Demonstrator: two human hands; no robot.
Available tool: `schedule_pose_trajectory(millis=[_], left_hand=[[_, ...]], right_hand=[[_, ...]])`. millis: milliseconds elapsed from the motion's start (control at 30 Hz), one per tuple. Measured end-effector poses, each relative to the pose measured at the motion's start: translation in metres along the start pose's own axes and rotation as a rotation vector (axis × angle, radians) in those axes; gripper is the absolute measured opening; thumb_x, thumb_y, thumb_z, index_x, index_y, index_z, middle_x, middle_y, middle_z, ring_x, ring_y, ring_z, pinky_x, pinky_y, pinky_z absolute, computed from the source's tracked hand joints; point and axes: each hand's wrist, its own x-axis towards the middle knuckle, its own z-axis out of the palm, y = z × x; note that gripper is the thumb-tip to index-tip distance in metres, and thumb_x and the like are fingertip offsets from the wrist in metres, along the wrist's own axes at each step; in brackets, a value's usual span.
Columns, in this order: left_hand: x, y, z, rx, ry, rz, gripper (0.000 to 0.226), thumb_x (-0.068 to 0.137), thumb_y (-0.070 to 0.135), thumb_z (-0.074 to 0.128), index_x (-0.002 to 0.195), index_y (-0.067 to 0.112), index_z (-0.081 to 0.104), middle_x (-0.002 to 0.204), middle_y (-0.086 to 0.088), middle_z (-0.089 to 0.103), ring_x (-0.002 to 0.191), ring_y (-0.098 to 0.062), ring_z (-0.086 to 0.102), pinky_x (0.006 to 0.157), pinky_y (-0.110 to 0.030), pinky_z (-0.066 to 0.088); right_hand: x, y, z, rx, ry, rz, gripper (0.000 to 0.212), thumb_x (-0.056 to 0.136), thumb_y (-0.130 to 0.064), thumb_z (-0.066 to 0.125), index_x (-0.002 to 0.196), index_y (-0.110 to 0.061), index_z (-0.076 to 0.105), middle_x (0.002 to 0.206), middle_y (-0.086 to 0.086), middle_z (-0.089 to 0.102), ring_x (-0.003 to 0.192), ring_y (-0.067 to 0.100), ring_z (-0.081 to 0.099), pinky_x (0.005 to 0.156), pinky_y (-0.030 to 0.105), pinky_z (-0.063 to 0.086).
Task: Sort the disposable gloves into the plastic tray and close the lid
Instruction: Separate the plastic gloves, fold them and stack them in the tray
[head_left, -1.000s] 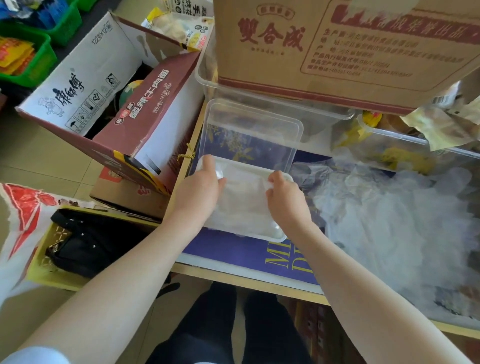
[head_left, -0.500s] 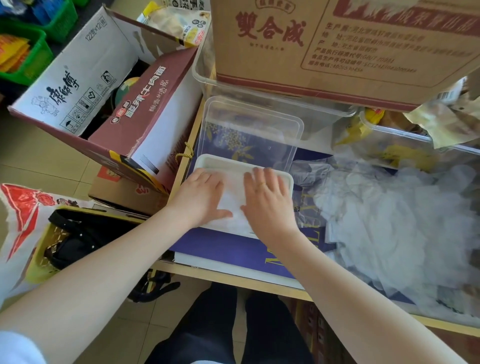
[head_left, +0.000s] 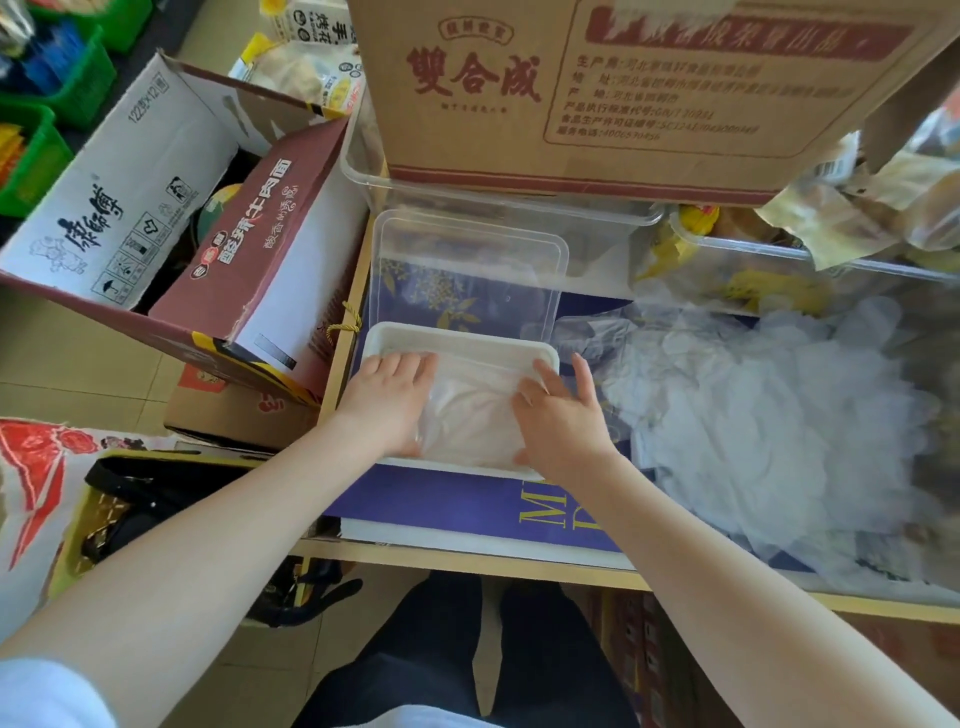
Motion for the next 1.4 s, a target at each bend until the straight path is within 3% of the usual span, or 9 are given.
schedule_pose_trajectory(millis=[100, 267, 467, 600, 800, 1000, 1167, 1267, 1400], left_hand=[[-0.004, 0.002, -0.014, -0.003, -0.078, -0.001, 0.086, 0.082, 0.038, 0.061, 0.148, 0.014, 0.011, 0.144, -0.011, 0.028, 0.132, -0.029, 0.029, 0.107, -0.037, 0.026], [-0.011, 0.026, -0.040, -0.044, 0.137, 0.076, 0.041, 0.088, 0.017, 0.045, 0.128, 0.013, 0.044, 0.125, -0.009, 0.043, 0.119, -0.028, 0.039, 0.095, -0.035, 0.033], [0.002, 0.076, -0.057, -0.341, 0.446, 0.308, 0.026, 0.083, 0.013, 0.053, 0.103, 0.003, 0.065, 0.096, -0.014, 0.060, 0.086, -0.035, 0.062, 0.065, -0.038, 0.048], [0.011, 0.115, -0.063, -0.425, 0.443, 0.438, 0.036, 0.081, 0.027, 0.040, 0.093, 0.010, 0.070, 0.087, -0.006, 0.064, 0.071, -0.026, 0.065, 0.048, -0.030, 0.047], [0.028, 0.169, -0.066, -0.496, 0.435, 0.466, 0.036, 0.085, 0.025, 0.042, 0.109, 0.012, 0.065, 0.097, -0.002, 0.065, 0.085, -0.022, 0.065, 0.065, -0.027, 0.051], [0.050, 0.213, -0.074, -1.102, 0.221, 0.143, 0.041, 0.091, 0.035, 0.054, 0.128, 0.018, 0.050, 0.113, 0.009, 0.053, 0.106, -0.012, 0.056, 0.090, -0.023, 0.041], [0.058, 0.241, -0.088, -1.857, -0.208, 0.001, 0.070, 0.068, 0.069, 0.056, 0.122, 0.024, 0.052, 0.121, -0.003, 0.063, 0.107, -0.019, 0.063, 0.092, -0.036, 0.050], [0.063, 0.252, -0.087, -1.817, -0.108, -0.075, 0.030, 0.081, 0.032, 0.069, 0.107, 0.018, 0.062, 0.105, -0.004, 0.070, 0.097, -0.019, 0.066, 0.087, -0.031, 0.050], [0.064, 0.255, -0.080, -1.739, 0.061, -0.163, 0.018, 0.088, -0.001, 0.057, 0.101, 0.009, 0.063, 0.087, 0.004, 0.066, 0.075, -0.001, 0.064, 0.072, -0.011, 0.046]], right_hand=[[-0.010, 0.013, -0.012, 0.275, 0.032, -0.065, 0.043, 0.090, -0.039, 0.055, 0.127, -0.016, 0.054, 0.148, 0.002, 0.031, 0.144, 0.020, 0.008, 0.113, 0.041, 0.007], [-0.051, 0.045, 0.010, 0.658, 0.455, 0.254, 0.028, 0.087, -0.015, 0.051, 0.113, -0.009, 0.060, 0.132, 0.011, 0.050, 0.118, 0.037, 0.046, 0.089, 0.044, 0.042], [-0.096, 0.108, 0.071, 0.433, 0.040, 0.648, 0.075, 0.087, -0.049, 0.052, 0.146, -0.018, 0.017, 0.157, 0.007, 0.011, 0.143, 0.027, 0.009, 0.113, 0.041, 0.014], [-0.109, 0.129, 0.092, 0.396, 0.016, 0.715, 0.077, 0.077, -0.060, 0.054, 0.139, -0.029, 0.022, 0.146, 0.003, 0.026, 0.131, 0.030, 0.027, 0.101, 0.045, 0.030], [-0.120, 0.142, 0.104, 0.519, 0.206, 0.615, 0.040, 0.097, -0.033, 0.043, 0.135, -0.024, 0.045, 0.144, 0.000, 0.037, 0.124, 0.025, 0.037, 0.085, 0.037, 0.043], [-0.126, 0.165, 0.095, 1.497, 0.404, 0.602, 0.027, 0.087, 0.005, 0.044, 0.095, -0.015, 0.060, 0.092, 0.001, 0.060, 0.084, 0.017, 0.057, 0.069, 0.020, 0.046], [-0.139, 0.161, 0.093, 0.890, 0.595, 0.278, 0.035, 0.085, -0.028, 0.049, 0.109, -0.009, 0.066, 0.102, 0.007, 0.054, 0.082, 0.023, 0.054, 0.065, 0.027, 0.039], [-0.142, 0.158, 0.104, 0.581, 0.547, 0.038, 0.069, 0.049, -0.033, 0.087, 0.113, -0.019, 0.065, 0.102, 0.001, 0.049, 0.080, 0.024, 0.053, 0.061, 0.026, 0.038], [-0.155, 0.160, 0.113, 0.704, 0.522, -0.061, 0.039, 0.081, -0.039, 0.061, 0.116, -0.021, 0.060, 0.127, 0.006, 0.052, 0.115, 0.025, 0.047, 0.093, 0.044, 0.043]])
